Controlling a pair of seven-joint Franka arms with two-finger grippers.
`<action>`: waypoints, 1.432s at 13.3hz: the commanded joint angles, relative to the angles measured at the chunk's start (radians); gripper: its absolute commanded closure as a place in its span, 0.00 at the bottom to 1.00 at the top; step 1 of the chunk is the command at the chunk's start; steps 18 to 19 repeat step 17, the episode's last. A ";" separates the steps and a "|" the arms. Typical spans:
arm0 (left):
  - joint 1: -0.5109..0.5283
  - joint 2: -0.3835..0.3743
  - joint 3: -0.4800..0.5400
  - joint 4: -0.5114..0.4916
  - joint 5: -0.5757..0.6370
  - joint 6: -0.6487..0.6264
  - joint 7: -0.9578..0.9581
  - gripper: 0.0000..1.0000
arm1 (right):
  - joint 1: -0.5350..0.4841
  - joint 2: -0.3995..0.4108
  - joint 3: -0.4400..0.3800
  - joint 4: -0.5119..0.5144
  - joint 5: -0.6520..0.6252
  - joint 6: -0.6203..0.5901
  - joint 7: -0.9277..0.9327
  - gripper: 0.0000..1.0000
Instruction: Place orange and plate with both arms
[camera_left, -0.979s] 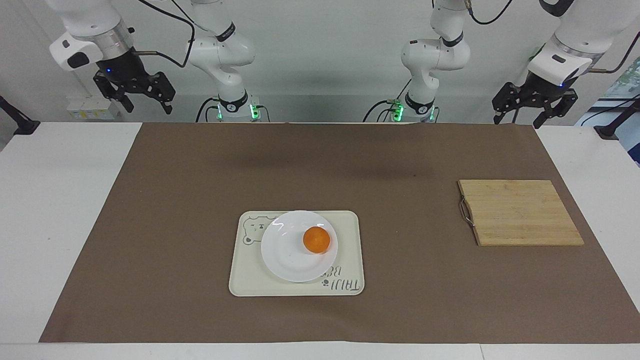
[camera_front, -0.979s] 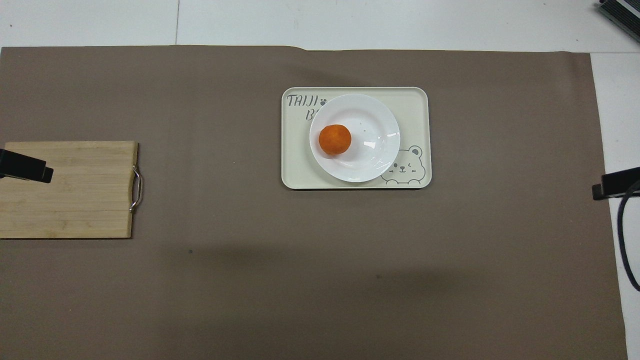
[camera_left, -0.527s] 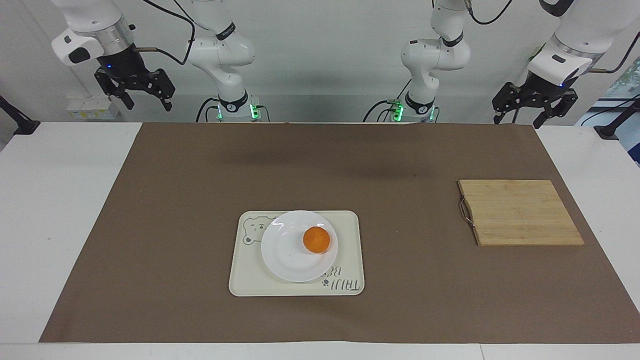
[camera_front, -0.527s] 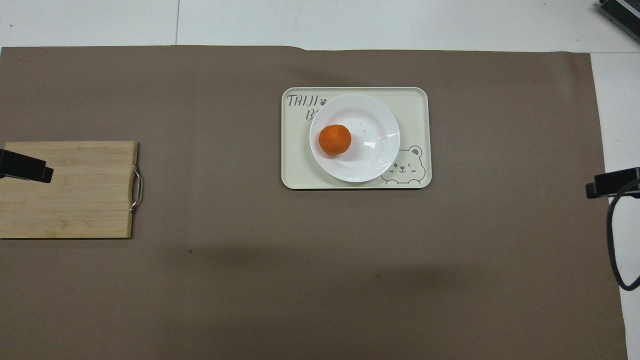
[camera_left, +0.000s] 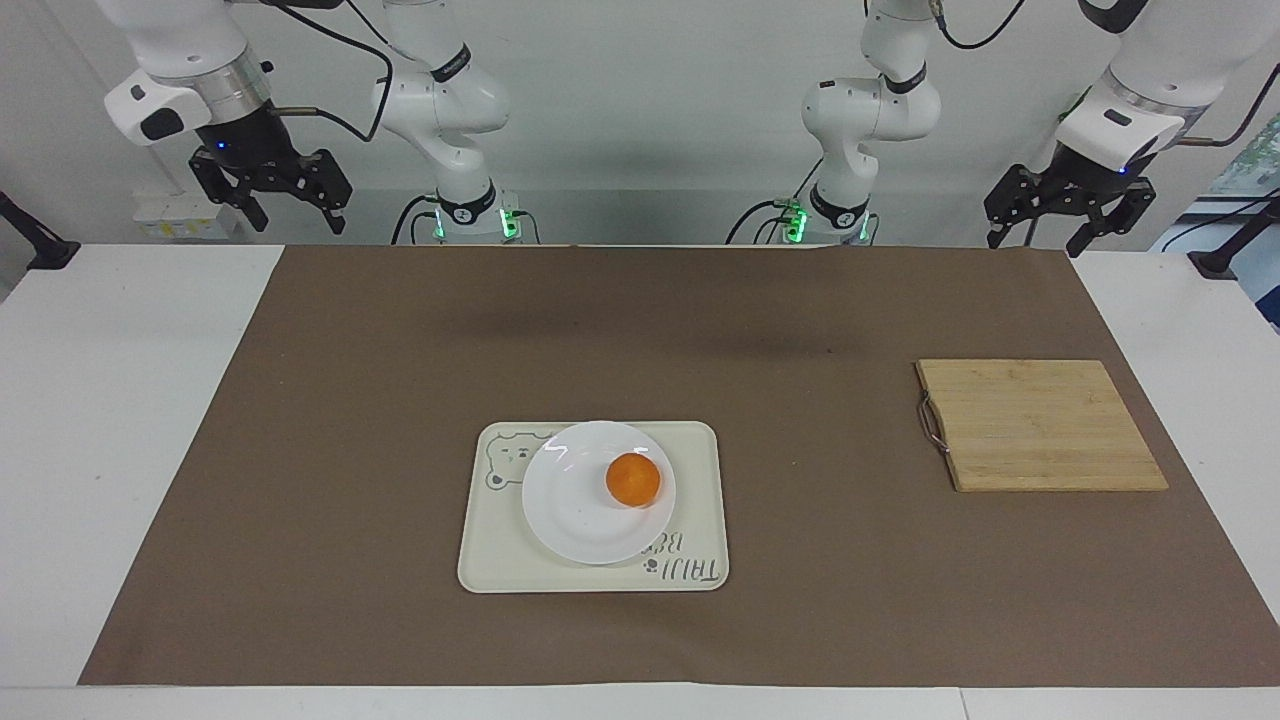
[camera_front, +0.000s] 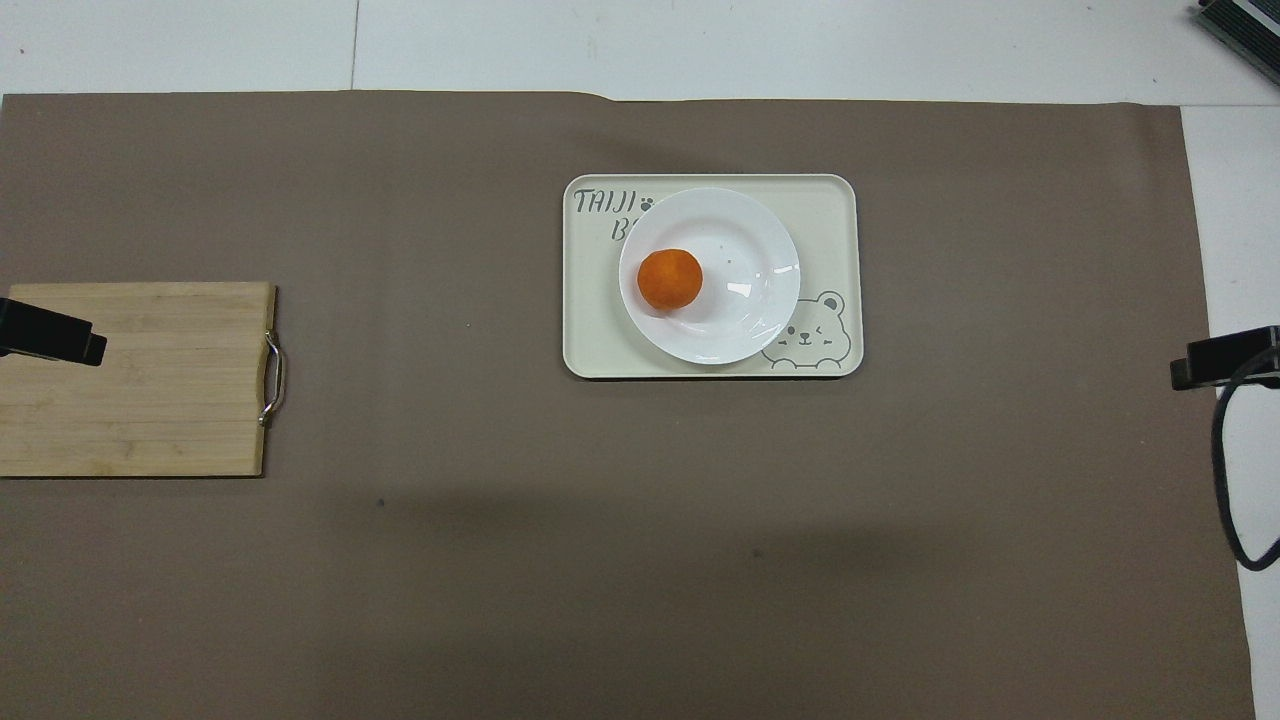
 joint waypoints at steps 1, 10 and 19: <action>0.015 -0.017 -0.013 -0.018 0.016 0.006 -0.011 0.00 | -0.013 0.002 0.012 0.008 -0.021 0.007 -0.015 0.00; 0.016 -0.019 -0.012 -0.018 0.016 0.006 -0.011 0.00 | -0.001 -0.010 0.012 -0.012 -0.022 0.018 -0.011 0.00; 0.016 -0.017 -0.012 -0.018 0.011 0.004 -0.011 0.00 | 0.004 -0.010 0.016 -0.012 -0.035 0.015 -0.013 0.00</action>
